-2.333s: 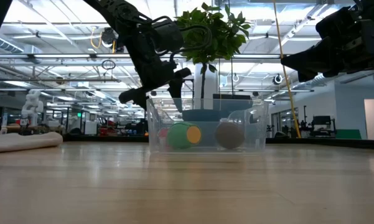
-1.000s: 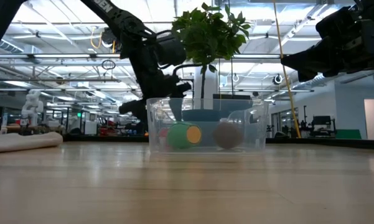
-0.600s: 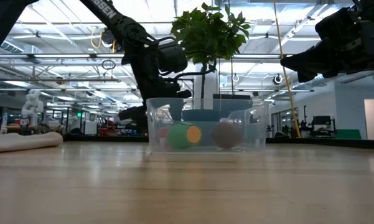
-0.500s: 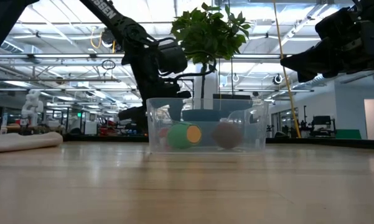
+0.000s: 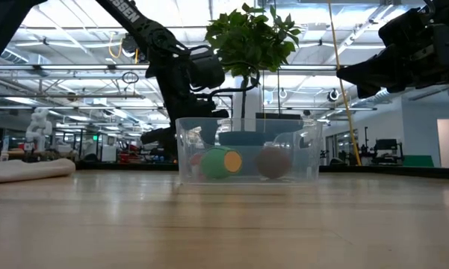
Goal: Pick and placing Produce into tupperware
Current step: Put the red tomato into the transparent bin
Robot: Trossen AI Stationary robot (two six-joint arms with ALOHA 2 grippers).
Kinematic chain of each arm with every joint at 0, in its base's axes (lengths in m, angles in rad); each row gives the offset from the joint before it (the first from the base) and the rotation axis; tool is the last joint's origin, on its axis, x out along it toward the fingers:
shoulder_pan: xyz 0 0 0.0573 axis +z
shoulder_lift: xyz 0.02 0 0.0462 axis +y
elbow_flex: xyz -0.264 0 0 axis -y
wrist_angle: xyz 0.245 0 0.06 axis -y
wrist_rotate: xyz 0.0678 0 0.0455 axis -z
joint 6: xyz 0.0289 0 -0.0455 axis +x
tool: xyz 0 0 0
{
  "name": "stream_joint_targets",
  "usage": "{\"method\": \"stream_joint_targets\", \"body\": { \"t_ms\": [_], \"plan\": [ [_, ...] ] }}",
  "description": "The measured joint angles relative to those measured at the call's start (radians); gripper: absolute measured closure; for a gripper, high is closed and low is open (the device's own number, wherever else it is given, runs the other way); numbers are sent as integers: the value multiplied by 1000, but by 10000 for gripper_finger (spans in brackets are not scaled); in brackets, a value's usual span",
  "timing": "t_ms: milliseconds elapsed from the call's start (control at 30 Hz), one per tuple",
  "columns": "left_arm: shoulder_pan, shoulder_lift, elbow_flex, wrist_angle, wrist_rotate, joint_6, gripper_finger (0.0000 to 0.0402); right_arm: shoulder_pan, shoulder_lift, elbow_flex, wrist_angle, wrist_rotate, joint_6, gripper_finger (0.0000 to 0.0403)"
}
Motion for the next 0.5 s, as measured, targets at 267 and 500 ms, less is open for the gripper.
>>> {"method": "stream_joint_targets", "body": {
  "t_ms": [267,500],
  "plan": [
    [0,0,0,3,-7,-4,165,0,0,0,0,0,0,403],
    [0,0,0,7,-56,-2,141,0,0,0,0,0,1,403]
  ]
}}
